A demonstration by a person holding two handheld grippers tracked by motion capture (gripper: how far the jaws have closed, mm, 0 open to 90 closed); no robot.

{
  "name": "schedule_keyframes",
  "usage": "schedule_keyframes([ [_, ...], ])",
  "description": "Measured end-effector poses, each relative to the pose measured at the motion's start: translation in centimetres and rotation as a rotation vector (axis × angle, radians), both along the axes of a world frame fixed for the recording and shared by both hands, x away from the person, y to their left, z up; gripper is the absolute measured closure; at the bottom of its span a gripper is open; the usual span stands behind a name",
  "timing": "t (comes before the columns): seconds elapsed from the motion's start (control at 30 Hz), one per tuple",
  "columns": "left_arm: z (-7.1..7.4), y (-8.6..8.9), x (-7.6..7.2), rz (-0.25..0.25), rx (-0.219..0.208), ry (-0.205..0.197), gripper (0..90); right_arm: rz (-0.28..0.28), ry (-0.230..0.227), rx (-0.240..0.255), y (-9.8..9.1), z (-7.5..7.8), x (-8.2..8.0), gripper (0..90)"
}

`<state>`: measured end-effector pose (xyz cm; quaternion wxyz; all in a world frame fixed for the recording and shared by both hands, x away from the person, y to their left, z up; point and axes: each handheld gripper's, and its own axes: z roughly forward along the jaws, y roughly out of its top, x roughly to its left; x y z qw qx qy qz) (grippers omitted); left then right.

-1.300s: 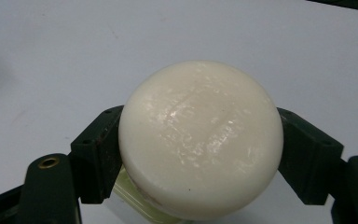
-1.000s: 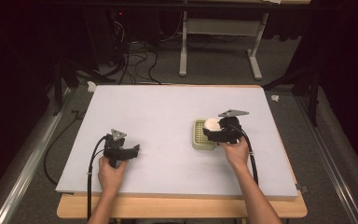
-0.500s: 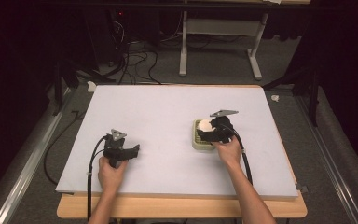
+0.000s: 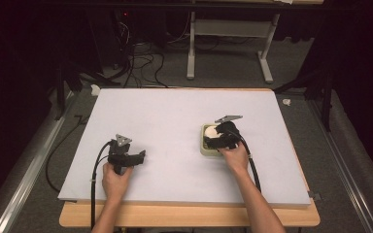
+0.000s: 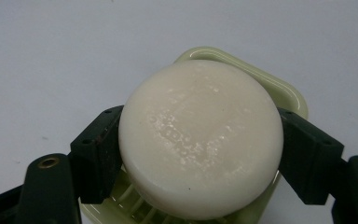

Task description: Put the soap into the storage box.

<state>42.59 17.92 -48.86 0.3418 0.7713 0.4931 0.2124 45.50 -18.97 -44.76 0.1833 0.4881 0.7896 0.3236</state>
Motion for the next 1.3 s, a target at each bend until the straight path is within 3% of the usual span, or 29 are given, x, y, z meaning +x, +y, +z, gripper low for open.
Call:
schedule_keyframes([
  [0.3, 0.0, 0.0, 0.0, -0.001, 0.000, 0.001, 20.1, 0.015, 0.008, -0.012, 0.1, -0.2, 0.1, 24.3],
  [0.73, 0.0, 0.0, 0.0, -0.001, 0.001, 0.001, 20.1, 0.022, -0.054, 0.034, -0.8, 1.3, -0.6, 25.2],
  [1.3, 0.0, 0.0, 0.0, -0.001, 0.002, 0.000, 20.1, -0.019, -0.129, 0.084, -2.9, 3.2, -2.2, 26.9],
])
